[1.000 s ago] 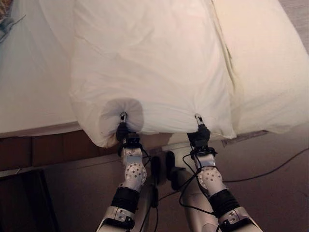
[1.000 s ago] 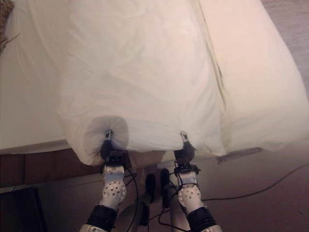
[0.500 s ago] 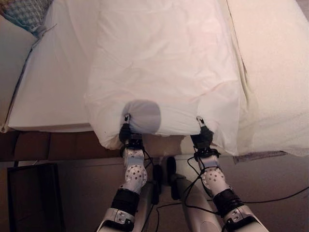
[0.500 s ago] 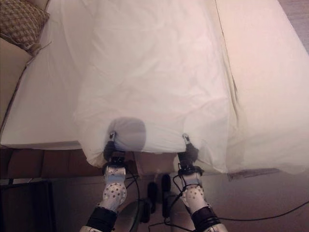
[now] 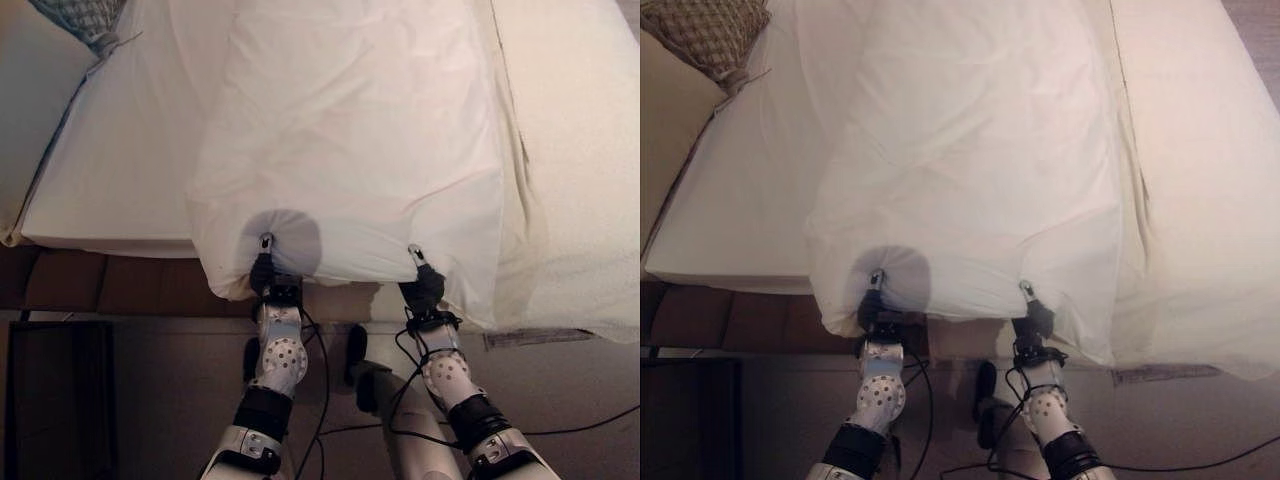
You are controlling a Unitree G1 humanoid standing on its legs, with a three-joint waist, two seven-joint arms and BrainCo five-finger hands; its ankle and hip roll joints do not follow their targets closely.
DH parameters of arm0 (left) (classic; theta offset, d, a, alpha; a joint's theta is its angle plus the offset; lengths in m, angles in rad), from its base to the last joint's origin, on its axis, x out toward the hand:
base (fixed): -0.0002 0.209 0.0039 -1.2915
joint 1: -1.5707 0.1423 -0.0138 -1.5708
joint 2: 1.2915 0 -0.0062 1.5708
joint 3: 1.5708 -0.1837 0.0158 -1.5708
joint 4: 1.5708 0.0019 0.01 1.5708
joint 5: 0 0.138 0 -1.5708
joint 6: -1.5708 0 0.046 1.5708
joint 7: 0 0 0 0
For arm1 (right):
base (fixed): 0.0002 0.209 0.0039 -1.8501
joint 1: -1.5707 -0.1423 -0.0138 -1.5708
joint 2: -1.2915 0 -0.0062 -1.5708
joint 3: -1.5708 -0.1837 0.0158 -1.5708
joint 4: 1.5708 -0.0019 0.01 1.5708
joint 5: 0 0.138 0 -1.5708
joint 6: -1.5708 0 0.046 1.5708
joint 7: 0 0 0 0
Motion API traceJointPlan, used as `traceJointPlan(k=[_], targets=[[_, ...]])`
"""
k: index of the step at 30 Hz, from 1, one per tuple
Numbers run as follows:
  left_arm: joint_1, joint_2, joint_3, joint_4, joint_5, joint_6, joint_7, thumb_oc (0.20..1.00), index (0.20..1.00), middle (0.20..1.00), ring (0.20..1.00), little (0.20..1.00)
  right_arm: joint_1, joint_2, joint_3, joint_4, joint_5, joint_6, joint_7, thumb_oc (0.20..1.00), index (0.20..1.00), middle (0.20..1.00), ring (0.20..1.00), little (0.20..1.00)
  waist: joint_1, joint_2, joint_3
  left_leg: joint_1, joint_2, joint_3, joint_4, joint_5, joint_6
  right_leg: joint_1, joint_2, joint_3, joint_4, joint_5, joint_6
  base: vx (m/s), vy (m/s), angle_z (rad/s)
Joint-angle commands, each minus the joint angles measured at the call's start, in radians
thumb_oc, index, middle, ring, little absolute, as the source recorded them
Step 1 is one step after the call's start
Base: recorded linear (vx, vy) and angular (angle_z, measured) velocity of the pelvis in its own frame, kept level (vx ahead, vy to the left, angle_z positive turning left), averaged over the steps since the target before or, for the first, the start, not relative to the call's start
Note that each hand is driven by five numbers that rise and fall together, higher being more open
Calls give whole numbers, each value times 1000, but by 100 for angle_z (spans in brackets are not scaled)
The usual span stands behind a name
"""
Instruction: Make the bed
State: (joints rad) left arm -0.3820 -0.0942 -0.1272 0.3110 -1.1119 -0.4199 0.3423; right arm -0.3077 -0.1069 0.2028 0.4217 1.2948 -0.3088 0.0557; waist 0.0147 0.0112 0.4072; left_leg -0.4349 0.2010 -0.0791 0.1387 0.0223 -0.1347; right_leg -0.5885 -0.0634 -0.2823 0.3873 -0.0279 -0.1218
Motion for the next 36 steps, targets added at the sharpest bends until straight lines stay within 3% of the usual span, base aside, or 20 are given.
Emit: traceJointPlan(k=[1,2,3,5,7,9,10,11,12,16,20,25,28,30,31,32,33,34,35,36], targets=[[61,194,193,-136,53,-160,6,200,200,200,200,200,46,-80,-128,26,0,-92,3,200,200,200,200,200,23,-37,-27,-6,-78,57,13,41,31,143,-156,226,-143,52,306,51,406,44],[61,194,193,-136,53,-161,5,200,200,200,200,200,46,-80,-128,26,0,-92,3,200,200,200,200,200,21,-37,-25,-9,-81,56,22,36,34,148,-158,224,-149,54,309,129,553,35],[43,184,170,-116,44,-156,-8,200,200,200,200,200,66,-73,-146,11,1,-92,9,200,200,200,200,200,0,-35,-32,-41,-132,98,127,-21,49,211,-238,220,-241,126,332,139,547,43],[40,182,143,-84,44,-139,-27,200,200,200,200,200,85,-70,-164,3,0,-92,18,200,200,200,200,200,-17,-33,-35,-54,-181,104,199,-81,77,252,-305,231,-321,241,343,175,651,46],[59,186,134,-78,62,-140,-38,200,200,200,200,200,87,-69,-162,9,-25,-89,9,200,200,200,200,200,-13,-33,-50,-66,-207,139,235,-115,108,265,-376,157,-385,337,347,141,560,46],[66,182,132,-80,60,-142,-34,200,200,200,200,200,84,-63,-154,17,-28,-88,5,200,200,200,200,200,-6,-31,-54,-58,-207,156,240,-128,119,288,-373,101,-402,310,337,85,406,13],[66,181,120,-66,89,-138,-17,200,200,200,200,200,83,-55,-146,24,-20,-92,4,200,200,200,200,200,-16,-32,-55,-30,-223,161,203,-120,130,276,-280,125,-324,178,298,46,286,-20],[66,181,120,-66,90,-138,-16,200,200,200,200,200,82,-56,-146,24,-19,-92,5,200,200,200,200,200,-16,-33,-57,-32,-225,162,199,-115,131,271,-281,127,-321,178,297,90,489,-12],[70,172,119,-60,78,-134,-3,200,200,200,200,200,86,-48,-131,23,-7,-98,10,200,200,200,200,200,-22,-34,-47,16,-246,179,140,-98,130,214,-158,139,-264,93,268,26,271,-10],[71,165,118,-35,110,-103,25,200,200,200,200,200,88,-40,-87,41,-29,-100,13,200,200,200,200,200,-36,-48,-24,89,-280,195,1,-52,122,157,-28,128,-252,80,254,33,140,-49],[84,157,105,-32,127,-90,38,200,200,200,200,200,92,-56,-65,44,-70,-92,15,200,200,200,200,200,-41,-38,-26,108,-287,208,-64,-22,127,121,2,109,-284,115,263,19,-6,12],[99,125,106,-30,100,-109,56,200,200,200,200,200,113,-83,-52,48,-105,-79,0,200,200,200,200,200,-46,-14,-36,93,-286,229,-4,-35,118,172,-8,131,-323,118,259,21,-103,3],[90,125,111,-28,117,-112,59,200,200,200,200,200,113,-97,-58,48,-119,-81,-8,200,200,200,200,200,-52,-16,-17,28,-267,247,181,-34,71,201,-19,124,-321,103,243,-16,-153,1],[85,122,117,-19,112,-120,54,200,200,200,200,200,107,-121,-52,63,-146,-73,-7,200,200,200,200,200,-37,-18,-4,2,-291,184,243,-18,42,209,-7,128,-295,91,222,1,-100,28],[73,123,137,0,109,-136,76,200,200,200,200,200,98,-121,-43,78,-138,-78,-12,200,200,200,200,200,-39,-37,-9,-11,-234,161,222,-30,59,206,-6,136,-272,66,209,9,-77,4],[73,124,138,0,110,-136,77,200,200,200,200,200,97,-120,-42,78,-138,-78,-12,200,200,200,200,200,-39,-38,-9,-11,-233,161,223,-32,58,205,-5,137,-270,65,209,77,-64,-5],[74,142,153,-11,140,-138,97,200,200,200,200,200,91,-121,-47,87,-134,-83,-20,200,200,200,200,200,-23,-49,-19,-17,-175,74,112,6,67,202,8,161,-251,43,208,64,9,-4],[73,142,153,-11,141,-138,98,200,200,200,200,200,90,-121,-48,87,-134,-83,-20,200,200,200,200,200,-24,-51,-21,-17,-176,74,104,13,67,199,6,161,-252,45,207,107,56,-12],[65,164,163,-5,166,-139,114,200,200,200,200,200,78,-112,-48,93,-110,-92,-21,200,200,200,200,200,-14,-52,-20,-16,-108,-7,-29,91,58,175,23,179,-212,27,202,58,77,-21],[62,172,164,1,174,-139,112,200,200,200,200,200,72,-112,-49,100,-110,-96,-22,200,200,200,200,200,-12,-53,-19,-13,-86,-16,-81,113,49,165,25,182,-200,21,203,81,158,-37]])
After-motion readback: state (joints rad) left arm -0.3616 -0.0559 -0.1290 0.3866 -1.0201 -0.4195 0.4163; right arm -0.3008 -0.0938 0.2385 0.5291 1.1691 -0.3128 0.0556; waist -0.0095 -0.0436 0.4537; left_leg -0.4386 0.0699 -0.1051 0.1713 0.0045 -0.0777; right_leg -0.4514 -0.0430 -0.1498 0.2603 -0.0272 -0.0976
